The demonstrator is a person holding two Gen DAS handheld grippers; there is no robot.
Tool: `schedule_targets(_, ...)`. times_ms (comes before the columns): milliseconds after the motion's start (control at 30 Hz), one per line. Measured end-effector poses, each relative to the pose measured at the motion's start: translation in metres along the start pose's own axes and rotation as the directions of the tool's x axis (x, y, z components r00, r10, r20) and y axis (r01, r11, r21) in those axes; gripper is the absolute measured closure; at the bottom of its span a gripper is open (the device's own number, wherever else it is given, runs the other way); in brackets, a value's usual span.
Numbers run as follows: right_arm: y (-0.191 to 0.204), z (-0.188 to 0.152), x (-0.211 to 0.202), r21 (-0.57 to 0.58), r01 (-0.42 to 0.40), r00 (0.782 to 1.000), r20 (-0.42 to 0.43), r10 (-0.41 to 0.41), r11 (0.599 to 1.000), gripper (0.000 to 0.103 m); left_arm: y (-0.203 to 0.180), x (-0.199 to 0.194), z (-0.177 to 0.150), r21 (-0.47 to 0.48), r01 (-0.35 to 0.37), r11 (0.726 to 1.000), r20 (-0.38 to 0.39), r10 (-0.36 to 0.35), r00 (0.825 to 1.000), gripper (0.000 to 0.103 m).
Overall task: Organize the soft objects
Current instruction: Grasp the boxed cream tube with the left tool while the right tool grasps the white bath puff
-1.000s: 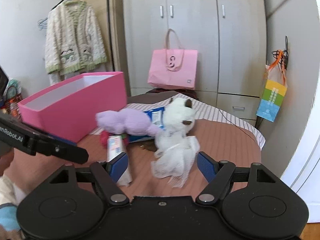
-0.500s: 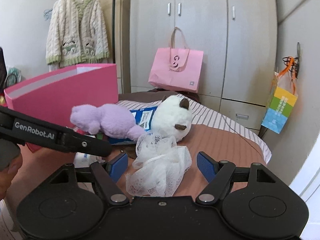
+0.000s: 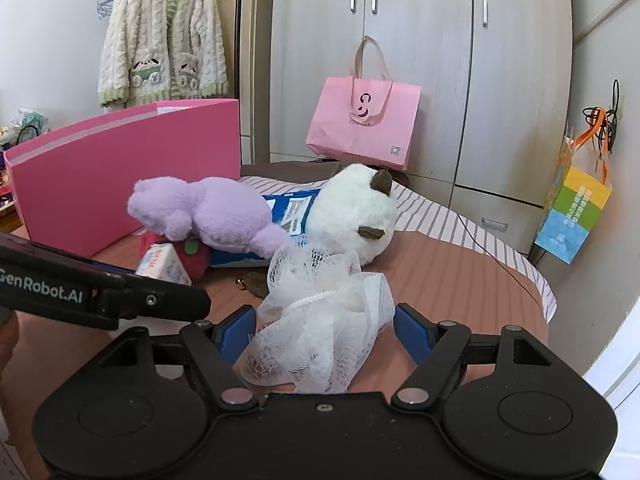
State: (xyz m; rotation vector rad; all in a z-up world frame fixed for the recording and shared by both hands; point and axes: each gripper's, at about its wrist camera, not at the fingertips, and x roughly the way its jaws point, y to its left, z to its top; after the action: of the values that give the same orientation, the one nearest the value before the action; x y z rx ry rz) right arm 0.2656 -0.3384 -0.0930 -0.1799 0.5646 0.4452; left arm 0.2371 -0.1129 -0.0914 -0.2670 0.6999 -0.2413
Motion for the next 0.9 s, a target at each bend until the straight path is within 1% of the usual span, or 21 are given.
schedule_targets(33, 0.001, 0.000, 0.001, -0.003, -0.002, 1.000, -0.004, 0.002, 1.000, 0.025, 0.001, 0.000, -0.001, 0.006, -0.004, 1.000, 0.006, 0.004, 1.000, 0.068)
schedule_targets(100, 0.003, 0.000, 0.001, -0.014, -0.005, 1.000, -0.009, 0.005, 1.000, 0.035, 0.004, -0.002, -0.004, -0.008, 0.006, 1.000, 0.020, -0.006, 1.000, 0.069)
schedule_targets(133, 0.004, 0.001, 0.002, -0.021, -0.004, 1.000, -0.012, 0.004, 1.000, 0.038, 0.004, -0.002, -0.005, -0.005, 0.007, 1.000, 0.024, -0.007, 1.000, 0.069)
schedule_targets(200, 0.006, 0.000, 0.004, -0.036, -0.004, 1.000, -0.021, 0.003, 0.999, 0.054, 0.002, -0.002, -0.008, 0.019, 0.001, 1.000, 0.032, -0.001, 0.999, 0.070)
schedule_targets(300, 0.008, 0.000, 0.005, -0.038, 0.005, 1.000, -0.031, -0.006, 0.999, 0.064, 0.001, -0.002, -0.007, 0.021, -0.005, 1.000, 0.030, 0.005, 1.000, 0.068)
schedule_targets(400, 0.010, -0.001, 0.003, -0.016, 0.007, 0.999, -0.032, -0.008, 1.000, 0.070, 0.002, -0.003, -0.006, 0.015, -0.001, 1.000, 0.026, 0.001, 1.000, 0.069)
schedule_targets(500, 0.012, -0.002, 0.001, -0.010, 0.022, 0.999, -0.029, -0.022, 1.000, 0.074, 0.002, -0.005, -0.007, 0.015, 0.000, 1.000, 0.036, -0.001, 0.999, 0.072)
schedule_targets(600, 0.016, -0.003, -0.003, 0.011, 0.045, 0.999, -0.019, -0.045, 0.999, 0.076, 0.001, -0.007, -0.012, 0.018, 0.007, 1.000, 0.060, -0.008, 0.998, 0.074)
schedule_targets(700, 0.019, -0.005, -0.008, 0.038, 0.070, 0.998, -0.007, -0.069, 0.997, 0.077, -0.007, -0.014, -0.018, 0.076, -0.025, 0.997, 0.106, 0.017, 0.994, 0.075)
schedule_targets(733, 0.020, -0.006, -0.011, 0.048, 0.073, 0.997, -0.004, -0.073, 0.996, 0.077, -0.010, -0.017, -0.020, 0.096, -0.036, 0.995, 0.119, 0.024, 0.993, 0.077)
schedule_targets(767, 0.022, -0.008, -0.013, 0.059, 0.074, 0.997, -0.002, -0.074, 0.996, 0.077, -0.011, -0.020, -0.020, 0.104, -0.039, 0.994, 0.125, 0.025, 0.992, 0.080)
schedule_targets(900, 0.029, -0.013, -0.021, 0.100, 0.118, 0.993, -0.018, -0.116, 0.988, 0.077, -0.010, -0.027, -0.020, 0.105, -0.024, 0.994, 0.111, 0.012, 0.994, 0.085)
